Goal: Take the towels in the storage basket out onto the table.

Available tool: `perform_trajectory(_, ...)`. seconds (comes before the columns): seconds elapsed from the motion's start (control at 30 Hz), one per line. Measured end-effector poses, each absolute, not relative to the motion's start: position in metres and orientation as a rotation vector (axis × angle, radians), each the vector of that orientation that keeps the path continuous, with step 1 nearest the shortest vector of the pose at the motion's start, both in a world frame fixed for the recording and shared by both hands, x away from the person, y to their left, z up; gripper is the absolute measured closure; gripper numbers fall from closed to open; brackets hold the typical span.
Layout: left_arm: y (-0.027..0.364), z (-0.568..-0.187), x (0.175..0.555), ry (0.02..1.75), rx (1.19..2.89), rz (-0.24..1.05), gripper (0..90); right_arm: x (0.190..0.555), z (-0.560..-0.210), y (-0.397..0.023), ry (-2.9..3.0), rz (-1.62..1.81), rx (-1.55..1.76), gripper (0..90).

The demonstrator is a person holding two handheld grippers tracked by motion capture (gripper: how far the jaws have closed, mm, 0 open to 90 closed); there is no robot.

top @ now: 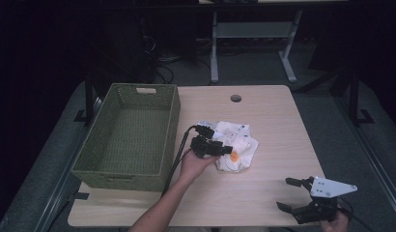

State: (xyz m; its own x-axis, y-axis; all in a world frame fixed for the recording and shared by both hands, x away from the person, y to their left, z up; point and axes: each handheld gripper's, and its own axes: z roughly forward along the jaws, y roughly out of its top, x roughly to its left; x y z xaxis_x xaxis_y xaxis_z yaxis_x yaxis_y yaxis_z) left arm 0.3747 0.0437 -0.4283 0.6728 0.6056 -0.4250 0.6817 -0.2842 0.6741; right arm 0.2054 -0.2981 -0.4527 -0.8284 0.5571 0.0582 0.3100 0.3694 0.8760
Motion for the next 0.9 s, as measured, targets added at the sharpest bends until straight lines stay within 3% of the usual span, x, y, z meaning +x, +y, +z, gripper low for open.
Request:
perform_trajectory(0.37, 0.063, -0.424, 0.359, 0.962, 1.909, -0.12, 39.8, 0.207, -0.455, -0.298, 2.396, 1.427, 0.782, 13.8)
perform_trajectory(0.9, 0.068, -0.428, 0.331, 0.892, 1.945, -0.063, 36.6, 0.207, -0.457, -0.297, 2.406, 1.405, 0.789, 13.8)
